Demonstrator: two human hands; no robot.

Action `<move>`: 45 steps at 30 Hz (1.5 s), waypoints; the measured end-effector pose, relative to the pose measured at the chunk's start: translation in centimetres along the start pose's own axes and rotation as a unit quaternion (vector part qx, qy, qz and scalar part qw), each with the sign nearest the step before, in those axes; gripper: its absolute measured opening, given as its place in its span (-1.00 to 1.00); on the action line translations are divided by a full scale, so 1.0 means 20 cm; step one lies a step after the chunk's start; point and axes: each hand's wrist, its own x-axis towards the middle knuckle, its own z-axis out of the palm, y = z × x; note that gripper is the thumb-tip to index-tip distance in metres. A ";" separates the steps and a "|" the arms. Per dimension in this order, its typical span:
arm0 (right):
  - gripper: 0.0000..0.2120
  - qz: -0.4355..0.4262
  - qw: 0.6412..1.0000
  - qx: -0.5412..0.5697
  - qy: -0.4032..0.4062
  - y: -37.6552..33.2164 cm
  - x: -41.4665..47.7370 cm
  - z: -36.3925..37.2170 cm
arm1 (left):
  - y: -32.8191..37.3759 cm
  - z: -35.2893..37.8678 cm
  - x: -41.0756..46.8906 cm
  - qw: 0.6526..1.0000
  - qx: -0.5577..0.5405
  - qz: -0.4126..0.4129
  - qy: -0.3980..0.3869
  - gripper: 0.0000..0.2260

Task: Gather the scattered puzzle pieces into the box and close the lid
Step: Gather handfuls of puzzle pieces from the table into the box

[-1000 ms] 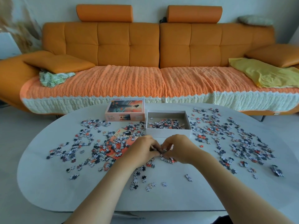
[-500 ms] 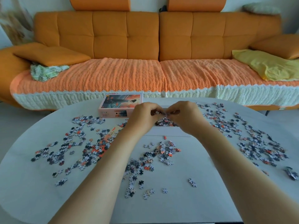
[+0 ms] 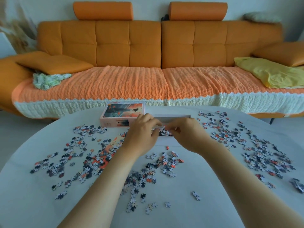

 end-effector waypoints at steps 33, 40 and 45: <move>-0.48 0.137 0.970 0.000 -0.202 -0.05 -0.44 0.00 | 0.23 -0.07 -0.52 0.959 -0.003 -0.108 -0.263 -0.21; -0.45 0.124 0.976 -0.006 -0.181 -0.08 -0.42 0.03 | 0.14 -0.20 -0.51 0.928 -0.046 -0.113 -0.351 0.06; -0.35 0.161 0.966 -0.046 -0.196 -0.06 -0.41 0.06 | 0.11 -0.20 -0.56 0.943 -0.057 -0.104 -0.311 -0.10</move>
